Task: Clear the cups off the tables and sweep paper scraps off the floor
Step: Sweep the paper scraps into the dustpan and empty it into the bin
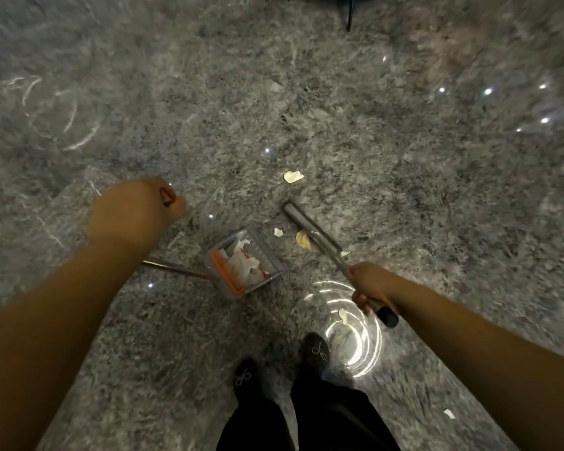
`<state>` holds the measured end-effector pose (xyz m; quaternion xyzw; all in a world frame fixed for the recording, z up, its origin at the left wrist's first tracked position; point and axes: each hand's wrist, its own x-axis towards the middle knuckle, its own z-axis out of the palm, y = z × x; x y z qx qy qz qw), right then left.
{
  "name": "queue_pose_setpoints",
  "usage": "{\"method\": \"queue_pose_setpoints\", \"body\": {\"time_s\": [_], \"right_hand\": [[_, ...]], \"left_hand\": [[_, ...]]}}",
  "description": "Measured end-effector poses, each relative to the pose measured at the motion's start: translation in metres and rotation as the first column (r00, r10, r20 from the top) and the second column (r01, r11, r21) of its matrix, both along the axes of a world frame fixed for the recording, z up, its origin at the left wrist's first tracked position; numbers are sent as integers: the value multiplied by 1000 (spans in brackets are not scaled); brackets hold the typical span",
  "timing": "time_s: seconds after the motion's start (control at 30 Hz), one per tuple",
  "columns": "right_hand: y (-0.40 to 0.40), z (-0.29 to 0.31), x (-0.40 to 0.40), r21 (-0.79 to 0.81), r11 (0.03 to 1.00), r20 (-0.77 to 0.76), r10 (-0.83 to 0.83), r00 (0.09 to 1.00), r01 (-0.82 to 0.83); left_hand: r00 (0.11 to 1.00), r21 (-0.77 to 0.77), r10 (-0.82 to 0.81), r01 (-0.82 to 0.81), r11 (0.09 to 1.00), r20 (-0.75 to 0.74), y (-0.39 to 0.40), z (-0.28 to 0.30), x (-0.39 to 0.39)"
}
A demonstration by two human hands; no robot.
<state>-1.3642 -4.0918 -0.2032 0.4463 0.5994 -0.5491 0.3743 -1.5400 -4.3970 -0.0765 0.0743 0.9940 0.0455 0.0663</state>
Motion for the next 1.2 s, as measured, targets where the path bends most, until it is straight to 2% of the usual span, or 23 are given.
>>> {"method": "queue_pose_setpoints", "body": {"time_s": [0.13, 0.23, 0.37, 0.57, 0.67, 0.73, 0.9, 1.07, 1.2], "right_hand": [[-35, 11, 8, -108, 994, 54, 25, 998, -19], [-54, 25, 11, -199, 979, 48, 48, 998, -37], [-74, 44, 23, -283, 956, 67, -64, 996, 80], [-101, 65, 53, -201, 968, -23, -159, 987, 151], [-104, 73, 67, -182, 954, -45, -251, 967, 239], [-104, 78, 77, -178, 933, -42, -326, 944, 314], [-104, 83, 106, -167, 867, -22, -480, 877, 471], [-99, 81, 132, -168, 809, -26, -575, 818, 564], [-92, 75, 148, -163, 757, 3, -641, 768, 632]], "left_hand": [[1000, -30, -21, 22, 999, 20, -5, -1, -2], [998, 11, -23, 22, 1000, 50, -12, -1, -3], [997, 54, -43, 40, 998, 64, -19, 3, -3], [998, 75, -60, 60, 995, 8, -29, 5, 3], [997, 99, -81, 79, 992, 12, -34, 6, 5], [992, 121, -121, 118, 986, 21, -38, 6, 5], [954, 68, -282, 276, 959, 98, -43, 10, -4], [916, -4, -384, 386, 922, 114, -41, 15, -12], [877, -26, -443, 455, 890, 187, -32, 18, -14]]}}
